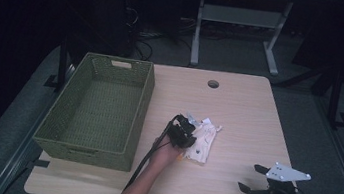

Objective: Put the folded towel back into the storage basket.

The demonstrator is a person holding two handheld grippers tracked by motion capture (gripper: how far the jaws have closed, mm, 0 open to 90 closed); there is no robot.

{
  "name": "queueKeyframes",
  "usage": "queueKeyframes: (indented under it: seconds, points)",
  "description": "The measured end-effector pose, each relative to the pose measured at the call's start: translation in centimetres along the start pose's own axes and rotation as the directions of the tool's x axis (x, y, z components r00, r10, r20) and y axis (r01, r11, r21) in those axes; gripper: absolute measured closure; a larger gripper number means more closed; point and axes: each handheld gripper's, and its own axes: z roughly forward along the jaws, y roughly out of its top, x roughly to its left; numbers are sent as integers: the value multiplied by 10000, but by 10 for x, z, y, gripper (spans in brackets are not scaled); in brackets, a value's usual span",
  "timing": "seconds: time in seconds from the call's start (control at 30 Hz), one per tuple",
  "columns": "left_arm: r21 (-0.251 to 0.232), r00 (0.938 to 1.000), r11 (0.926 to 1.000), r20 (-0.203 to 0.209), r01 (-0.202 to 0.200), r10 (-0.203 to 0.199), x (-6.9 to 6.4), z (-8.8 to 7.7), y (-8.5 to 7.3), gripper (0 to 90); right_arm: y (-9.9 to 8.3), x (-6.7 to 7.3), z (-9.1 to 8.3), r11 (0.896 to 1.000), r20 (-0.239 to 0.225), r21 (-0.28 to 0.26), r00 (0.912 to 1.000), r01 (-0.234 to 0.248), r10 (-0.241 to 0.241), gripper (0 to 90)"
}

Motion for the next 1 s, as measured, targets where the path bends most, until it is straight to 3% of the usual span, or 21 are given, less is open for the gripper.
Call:
queueKeyframes:
  seconds: [0.1, 0.23, 0.43, 0.53, 0.63, 0.9, 1.0]
  points:
    - [-29, 9980, 9990, 460, 435, -433, 6, -2, -2, 820, 0, -1, -1, 10000, 23, -45, 10000, -23, 23, 137]
    - [-84, 9961, 9983, 673, 570, -563, 8, -7, -2, 822, -1, -2, -1, 9999, 66, -40, 9999, -134, 134, 137]
    - [-760, 9895, 9939, 1271, 794, -693, 7, -28, 1, 823, -1, -3, -4, 9996, 133, -182, 9997, -208, 210, 137]
    - [-1085, 9827, 9884, 1632, 1066, -881, 8, -41, 0, 823, -1, -4, -4, 9996, 207, -164, 9995, -242, 246, 137]
    - [-1279, 9713, 9821, 2111, 1382, -1092, 12, -51, -1, 823, -1, -4, -4, 9996, 238, -169, 9994, -238, 242, 137]
    - [-1684, 9357, 9621, 3178, 2146, -1531, 21, -69, -3, 824, -2, -6, -6, 9987, 321, -348, 9988, -360, 371, 137]
    - [-1837, 9365, 9602, 3199, 2104, -1440, 19, -74, -4, 823, -2, -7, -6, 9983, 332, -381, 9984, -449, 462, 137]
